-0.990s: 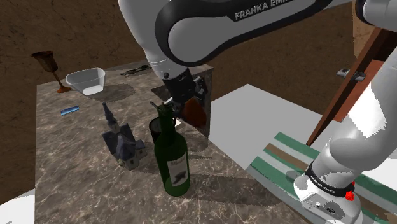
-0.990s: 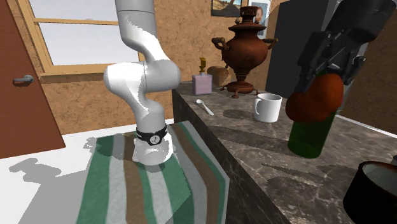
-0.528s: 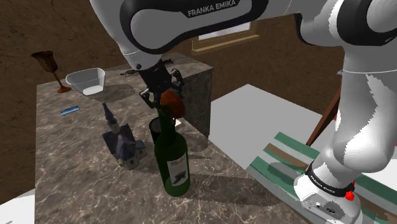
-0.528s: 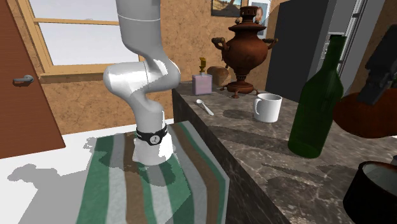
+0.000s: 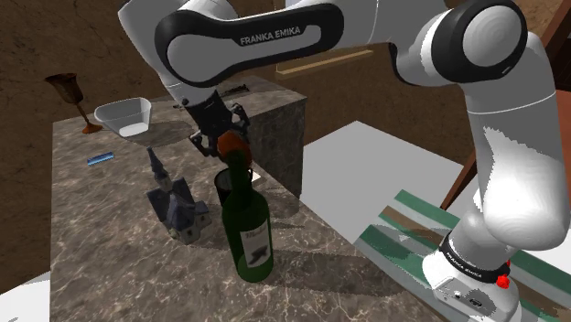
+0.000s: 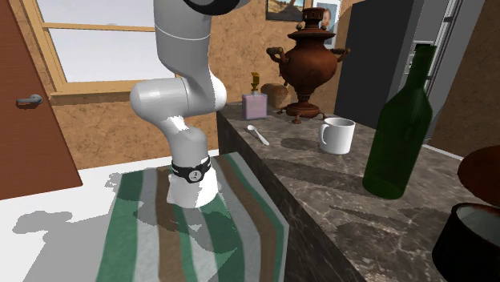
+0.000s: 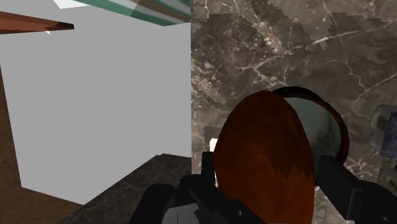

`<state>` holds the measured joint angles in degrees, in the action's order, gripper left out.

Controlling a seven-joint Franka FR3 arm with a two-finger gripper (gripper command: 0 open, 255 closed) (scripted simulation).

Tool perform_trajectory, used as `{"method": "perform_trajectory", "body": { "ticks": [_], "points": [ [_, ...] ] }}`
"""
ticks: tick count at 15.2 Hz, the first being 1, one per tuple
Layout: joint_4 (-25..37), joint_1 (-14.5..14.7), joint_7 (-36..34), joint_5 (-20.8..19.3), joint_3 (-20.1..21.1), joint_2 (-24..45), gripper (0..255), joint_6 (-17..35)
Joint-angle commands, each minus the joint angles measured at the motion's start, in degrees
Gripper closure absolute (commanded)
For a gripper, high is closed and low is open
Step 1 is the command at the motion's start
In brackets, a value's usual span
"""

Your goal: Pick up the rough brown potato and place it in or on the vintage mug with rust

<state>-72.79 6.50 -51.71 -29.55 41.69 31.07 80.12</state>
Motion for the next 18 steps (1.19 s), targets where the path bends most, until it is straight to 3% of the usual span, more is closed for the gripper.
{"method": "perform_trajectory", "body": {
  "ticks": [1,9,17,18],
  "points": [
    [-1.6,-0.4,-0.4,0.0,0.0,0.0,255,1.5],
    [-7.4,-1.7,-2.0,-0.4,-0.2,0.6,255,7.3],
    [-7.4,-1.7,-2.0,-0.4,-0.2,0.6,255,7.3],
    [-7.4,-1.7,-2.0,-0.4,-0.2,0.6,0,7.3]
  ]
}}
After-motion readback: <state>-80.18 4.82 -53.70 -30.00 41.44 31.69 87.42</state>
